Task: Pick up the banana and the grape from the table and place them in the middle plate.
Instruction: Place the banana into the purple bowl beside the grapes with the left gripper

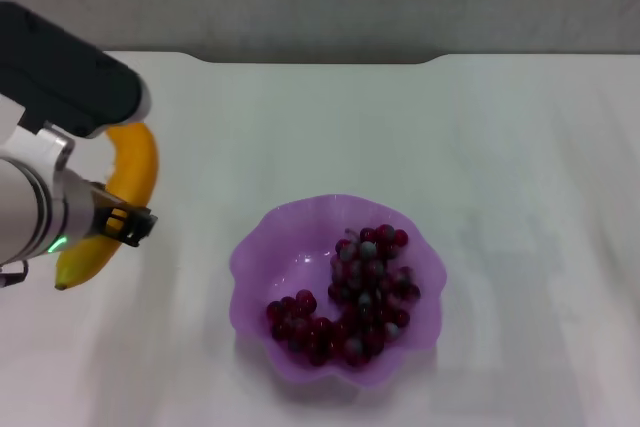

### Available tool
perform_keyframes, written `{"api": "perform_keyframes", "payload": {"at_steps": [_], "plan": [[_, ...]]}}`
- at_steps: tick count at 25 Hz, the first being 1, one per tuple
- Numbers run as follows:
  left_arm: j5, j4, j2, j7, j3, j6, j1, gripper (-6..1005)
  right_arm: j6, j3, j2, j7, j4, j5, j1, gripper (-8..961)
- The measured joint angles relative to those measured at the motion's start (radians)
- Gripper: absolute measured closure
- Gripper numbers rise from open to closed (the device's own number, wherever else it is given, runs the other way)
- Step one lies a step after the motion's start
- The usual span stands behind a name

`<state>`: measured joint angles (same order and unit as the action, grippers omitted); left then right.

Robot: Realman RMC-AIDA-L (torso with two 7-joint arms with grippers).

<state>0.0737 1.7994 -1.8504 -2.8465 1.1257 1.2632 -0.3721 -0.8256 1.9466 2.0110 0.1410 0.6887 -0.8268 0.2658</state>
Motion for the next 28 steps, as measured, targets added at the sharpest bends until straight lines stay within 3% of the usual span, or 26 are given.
{"api": "perform_keyframes", "payload": {"at_steps": [3,9,14,16,22,28], "plan": [[0.005,0.066,0.018,0.0,-0.053,0.026,-0.012,487,0.0,0.0,0.0,0.0,-0.002,0.0,0.0,127],[0.023,0.109,0.035,-0.001,-0.269,0.036,-0.084,487,0.0,0.0,0.0,0.0,-0.01,0.0,0.0,126],[0.05,0.135,0.042,-0.001,-0.326,-0.018,-0.1,487,0.0,0.0,0.0,0.0,-0.009,0.0,0.0,126],[0.049,0.112,0.035,-0.001,-0.333,-0.034,-0.111,487,0.0,0.0,0.0,0.0,-0.009,0.0,0.001,126],[0.025,0.011,-0.012,0.001,-0.346,-0.044,-0.151,487,0.0,0.009,0.0,0.0,-0.008,0.0,0.004,127],[0.016,-0.021,-0.027,0.001,-0.374,-0.064,-0.165,487,0.0,0.011,0.0,0.0,-0.008,0.0,0.005,127]]}}
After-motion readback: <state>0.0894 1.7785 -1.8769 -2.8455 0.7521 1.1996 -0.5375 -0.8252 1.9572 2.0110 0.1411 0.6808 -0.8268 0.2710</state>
